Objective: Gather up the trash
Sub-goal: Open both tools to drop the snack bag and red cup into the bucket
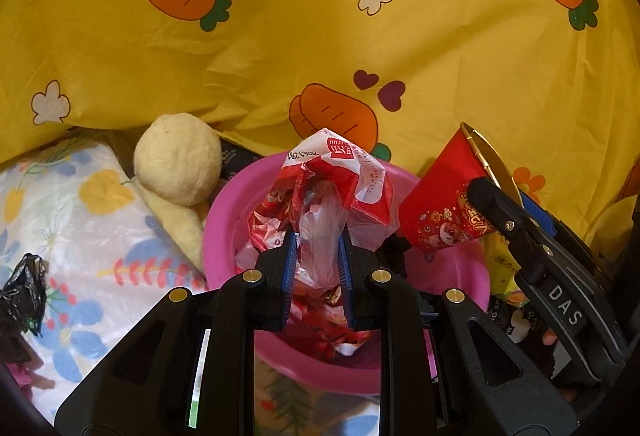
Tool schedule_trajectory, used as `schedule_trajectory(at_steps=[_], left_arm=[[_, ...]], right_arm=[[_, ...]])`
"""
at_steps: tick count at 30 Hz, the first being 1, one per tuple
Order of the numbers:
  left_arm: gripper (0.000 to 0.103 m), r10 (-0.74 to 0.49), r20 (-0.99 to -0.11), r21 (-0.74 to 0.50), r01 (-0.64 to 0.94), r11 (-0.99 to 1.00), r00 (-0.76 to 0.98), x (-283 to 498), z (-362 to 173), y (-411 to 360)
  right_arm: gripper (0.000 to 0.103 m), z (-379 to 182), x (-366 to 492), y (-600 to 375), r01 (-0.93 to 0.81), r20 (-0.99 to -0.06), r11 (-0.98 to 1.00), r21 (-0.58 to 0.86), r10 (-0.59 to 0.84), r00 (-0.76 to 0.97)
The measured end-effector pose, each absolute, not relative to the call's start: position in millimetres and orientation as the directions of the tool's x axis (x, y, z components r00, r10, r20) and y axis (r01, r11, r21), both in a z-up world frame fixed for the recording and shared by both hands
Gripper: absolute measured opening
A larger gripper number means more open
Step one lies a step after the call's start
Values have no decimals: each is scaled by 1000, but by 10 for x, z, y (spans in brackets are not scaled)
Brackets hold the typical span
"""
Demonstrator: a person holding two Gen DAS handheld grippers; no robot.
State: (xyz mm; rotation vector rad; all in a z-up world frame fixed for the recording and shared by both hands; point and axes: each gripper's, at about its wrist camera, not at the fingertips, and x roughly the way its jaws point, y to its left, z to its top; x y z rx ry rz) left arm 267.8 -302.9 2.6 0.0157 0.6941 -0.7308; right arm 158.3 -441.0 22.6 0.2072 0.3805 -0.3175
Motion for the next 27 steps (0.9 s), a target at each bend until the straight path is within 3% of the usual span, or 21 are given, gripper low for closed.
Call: schedule_trajectory(at_steps=[3, 8, 10, 27], left_arm=[[21, -642, -584, -238, 652, 720, 496, 2735, 9, -3159], [74, -604, -582, -221, 609, 761, 544, 2774, -74, -3074], [83, -585, -573, -236, 568, 788, 574, 2826, -90, -2928], [88, -510, -526, -252, 448, 858, 681, 2517, 8, -2143]], right_arm=[[44, 205, 1605, -4429, 346, -397, 929, 135, -269, 878], [44, 170, 1661, -4454, 347, -408, 928, 136, -266, 873], [44, 162, 1688, -4451, 345, -410, 929, 134, -265, 873], [48, -80, 1805, -4234, 308, -501, 948, 85, -226, 835]])
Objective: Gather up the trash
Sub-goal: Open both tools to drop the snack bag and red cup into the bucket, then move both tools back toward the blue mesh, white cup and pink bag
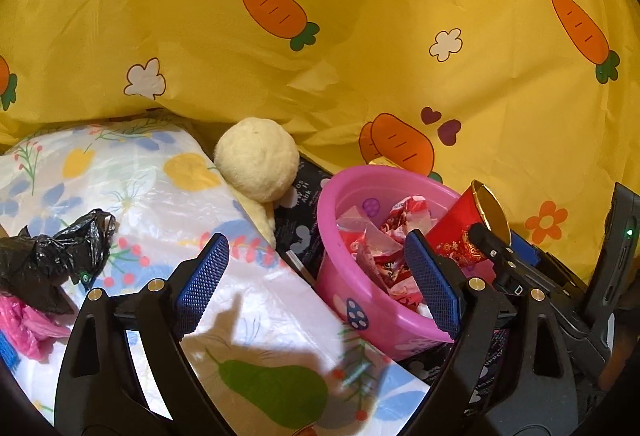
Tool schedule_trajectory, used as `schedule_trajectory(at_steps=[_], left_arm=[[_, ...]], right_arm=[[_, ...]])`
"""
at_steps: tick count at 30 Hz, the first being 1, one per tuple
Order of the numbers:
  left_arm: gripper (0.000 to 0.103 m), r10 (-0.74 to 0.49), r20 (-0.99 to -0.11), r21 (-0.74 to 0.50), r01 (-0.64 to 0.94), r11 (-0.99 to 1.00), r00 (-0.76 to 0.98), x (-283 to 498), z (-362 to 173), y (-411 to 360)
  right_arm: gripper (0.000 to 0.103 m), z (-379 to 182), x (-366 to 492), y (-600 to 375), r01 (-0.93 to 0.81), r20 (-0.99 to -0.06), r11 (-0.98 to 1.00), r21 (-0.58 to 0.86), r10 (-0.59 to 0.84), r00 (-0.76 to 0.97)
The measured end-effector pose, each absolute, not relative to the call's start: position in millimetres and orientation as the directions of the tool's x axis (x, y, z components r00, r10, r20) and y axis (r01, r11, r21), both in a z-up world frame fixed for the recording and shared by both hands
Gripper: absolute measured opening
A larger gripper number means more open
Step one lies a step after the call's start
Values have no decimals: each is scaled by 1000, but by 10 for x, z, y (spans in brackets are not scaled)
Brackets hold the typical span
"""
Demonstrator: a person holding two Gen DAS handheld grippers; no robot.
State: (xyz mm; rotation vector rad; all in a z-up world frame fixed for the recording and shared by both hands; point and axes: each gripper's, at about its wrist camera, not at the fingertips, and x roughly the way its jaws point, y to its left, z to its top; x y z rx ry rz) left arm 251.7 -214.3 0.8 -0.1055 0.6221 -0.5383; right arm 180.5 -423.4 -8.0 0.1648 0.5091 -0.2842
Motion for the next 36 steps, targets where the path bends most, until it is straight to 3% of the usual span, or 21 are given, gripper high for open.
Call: schedule_trajectory(at_steps=[13, 16, 17, 18, 36], left_arm=[[88, -507, -511, -263, 434, 861, 694, 2325, 46, -1905], [88, -494, -517, -250, 428, 868, 699, 2283, 31, -1892], [88, -492, -517, -246, 429, 869, 700, 2264, 29, -1881], [88, -490, -517, -242, 429, 870, 702, 2249, 29, -1868], [91, -350, -514, -174, 303, 937, 783, 1922, 75, -1332]], right_arm=[[46, -50, 1661, -4264, 288, -555, 952, 109, -182, 812], [57, -99, 1698, -4278, 301, -568, 947, 112, -188, 802], [67, -107, 1692, -4285, 307, -563, 945, 115, -193, 804], [71, -111, 1681, -4292, 316, -558, 942, 116, -202, 805], [84, 47, 1308, -3859, 320, -454, 944, 76, -253, 854]])
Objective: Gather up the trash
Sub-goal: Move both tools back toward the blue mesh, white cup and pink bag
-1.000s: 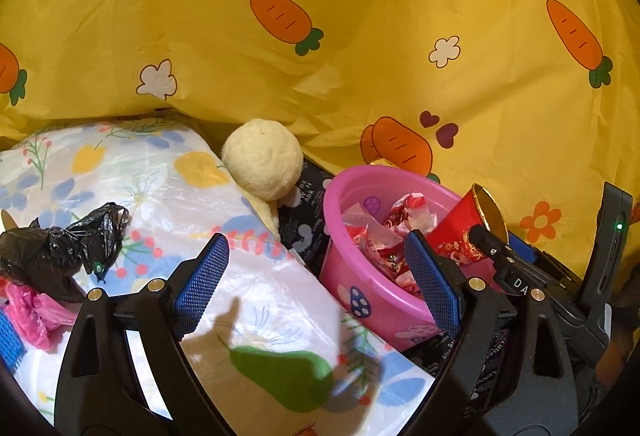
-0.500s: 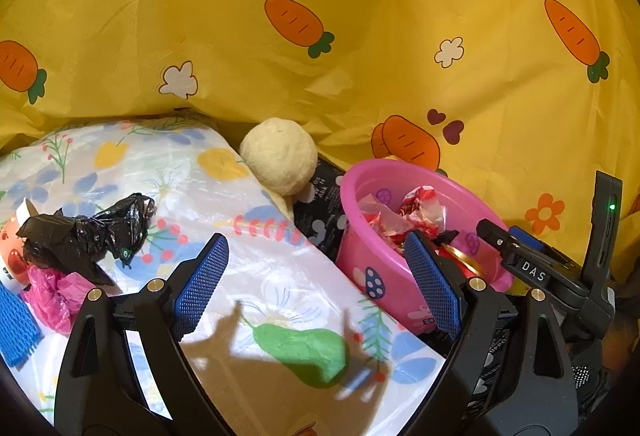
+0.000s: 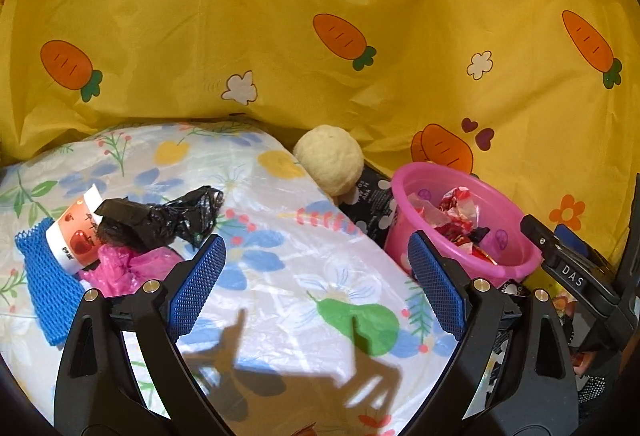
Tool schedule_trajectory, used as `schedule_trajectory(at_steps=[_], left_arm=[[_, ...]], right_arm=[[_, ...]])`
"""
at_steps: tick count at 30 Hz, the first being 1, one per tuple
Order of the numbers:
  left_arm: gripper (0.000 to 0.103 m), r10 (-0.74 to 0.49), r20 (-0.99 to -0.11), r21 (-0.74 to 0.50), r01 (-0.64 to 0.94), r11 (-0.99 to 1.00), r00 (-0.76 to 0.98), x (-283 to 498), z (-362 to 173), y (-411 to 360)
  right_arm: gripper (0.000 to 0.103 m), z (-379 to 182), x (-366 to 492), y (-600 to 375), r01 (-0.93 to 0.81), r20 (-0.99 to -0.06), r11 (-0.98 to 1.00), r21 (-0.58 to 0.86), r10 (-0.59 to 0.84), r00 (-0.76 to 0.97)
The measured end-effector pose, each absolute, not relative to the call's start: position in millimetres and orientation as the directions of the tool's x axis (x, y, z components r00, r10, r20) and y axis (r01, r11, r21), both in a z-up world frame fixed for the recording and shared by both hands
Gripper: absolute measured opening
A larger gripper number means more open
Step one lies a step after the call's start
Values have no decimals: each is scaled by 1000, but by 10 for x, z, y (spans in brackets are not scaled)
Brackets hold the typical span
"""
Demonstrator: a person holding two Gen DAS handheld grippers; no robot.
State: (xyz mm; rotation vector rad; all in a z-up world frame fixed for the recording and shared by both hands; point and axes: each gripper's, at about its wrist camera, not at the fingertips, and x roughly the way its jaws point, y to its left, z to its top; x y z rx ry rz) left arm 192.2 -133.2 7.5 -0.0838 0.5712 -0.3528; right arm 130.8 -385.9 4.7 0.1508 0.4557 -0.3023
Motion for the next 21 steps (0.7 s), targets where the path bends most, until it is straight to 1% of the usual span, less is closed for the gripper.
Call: schedule_trajectory(at_steps=[9, 21], left_arm=[[91, -241, -535, -136, 199, 971, 810, 1721, -58, -772], [91, -61, -559, -122, -9, 992, 827, 1631, -231, 251]], right_arm=[[85, 12, 1199, -3274, 239, -435, 968, 74, -184, 881], [85, -85, 1298, -2321, 36, -462, 997, 75, 3, 887]])
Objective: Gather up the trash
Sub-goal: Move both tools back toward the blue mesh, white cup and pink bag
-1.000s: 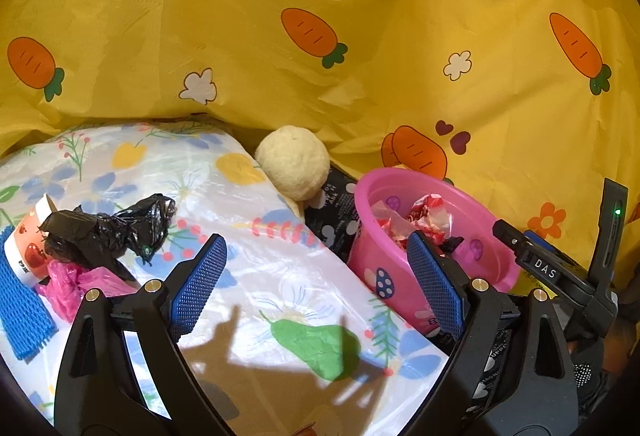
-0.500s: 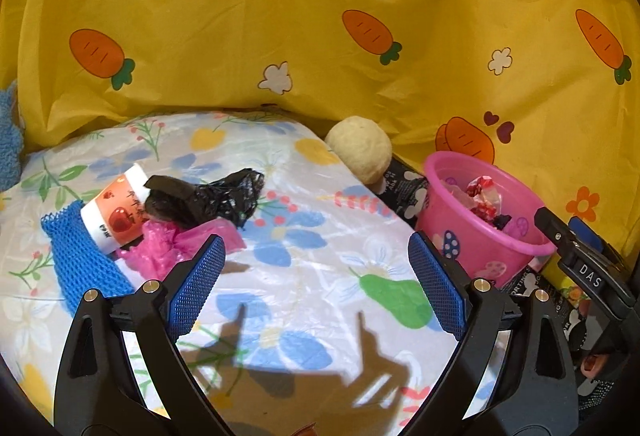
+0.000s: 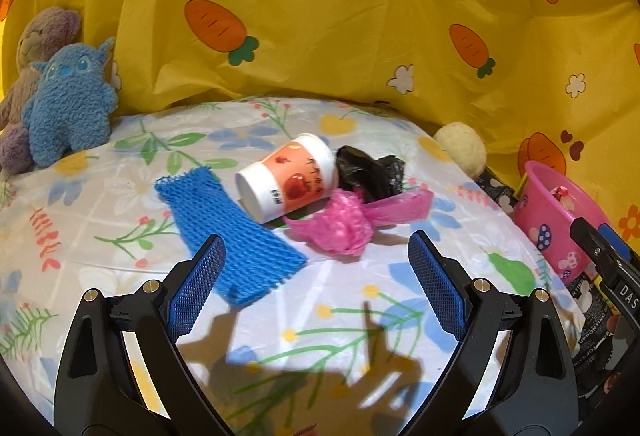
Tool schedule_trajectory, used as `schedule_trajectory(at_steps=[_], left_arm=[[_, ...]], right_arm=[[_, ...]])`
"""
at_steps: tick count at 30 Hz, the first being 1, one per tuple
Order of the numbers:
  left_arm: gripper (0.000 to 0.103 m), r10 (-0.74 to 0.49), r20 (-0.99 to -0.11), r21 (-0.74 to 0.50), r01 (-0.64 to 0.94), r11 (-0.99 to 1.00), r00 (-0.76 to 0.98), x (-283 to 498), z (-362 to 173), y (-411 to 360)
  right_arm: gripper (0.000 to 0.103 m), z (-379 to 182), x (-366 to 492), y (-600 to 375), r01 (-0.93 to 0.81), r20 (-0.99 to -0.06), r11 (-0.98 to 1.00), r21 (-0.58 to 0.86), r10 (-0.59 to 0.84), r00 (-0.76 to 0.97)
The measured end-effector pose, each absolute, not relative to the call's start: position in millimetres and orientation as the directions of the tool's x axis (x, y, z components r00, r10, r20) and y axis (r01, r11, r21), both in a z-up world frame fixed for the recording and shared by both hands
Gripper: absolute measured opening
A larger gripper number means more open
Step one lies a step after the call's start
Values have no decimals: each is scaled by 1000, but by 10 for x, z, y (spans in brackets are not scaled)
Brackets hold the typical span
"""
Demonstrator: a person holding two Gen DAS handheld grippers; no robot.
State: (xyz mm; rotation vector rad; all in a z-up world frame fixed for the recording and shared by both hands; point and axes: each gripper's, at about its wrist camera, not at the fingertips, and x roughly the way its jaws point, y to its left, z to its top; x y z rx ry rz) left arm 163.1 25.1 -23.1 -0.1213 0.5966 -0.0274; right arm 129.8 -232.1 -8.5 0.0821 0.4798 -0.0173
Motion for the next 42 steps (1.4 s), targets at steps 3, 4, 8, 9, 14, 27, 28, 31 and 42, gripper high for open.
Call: schedule_trajectory(at_steps=[3, 4, 8, 9, 14, 27, 28, 31, 42], left_arm=[[91, -35, -563, -140, -54, 989, 825, 1614, -257, 488], [91, -24, -563, -141, -68, 988, 826, 1607, -262, 551], [91, 25, -570, -142, -128, 982, 821, 1601, -273, 792], [91, 37, -571, -142, -143, 979, 820, 1600, -273, 849], [91, 83, -568, -149, -201, 968, 819, 1611, -234, 1106], [91, 108, -589, -148, -238, 960, 801, 1768, -311, 1267], [91, 104, -593, -145, -233, 962, 798, 1787, -330, 1255], [91, 83, -607, -144, -211, 967, 791, 1827, -384, 1210], [91, 13, -647, -153, -147, 977, 763, 1911, -489, 1123]], right_arm=[[85, -129, 1373, -2042, -24, -479, 998, 64, 52, 876], [85, -148, 1400, -1954, -44, -486, 997, 60, 68, 871], [85, -223, 1534, -1621, -121, -517, 991, 58, 133, 846], [85, -239, 1576, -1540, -140, -526, 988, 64, 153, 836], [85, -295, 1785, -1193, -213, -565, 974, 79, 220, 795], [69, -542, 2328, -743, -238, -678, 966, 101, 242, 694], [65, -562, 2355, -735, -242, -688, 964, 112, 251, 681], [49, -611, 2412, -711, -251, -711, 960, 123, 262, 652], [27, -544, 2228, -795, -316, -673, 940, 131, 318, 668]])
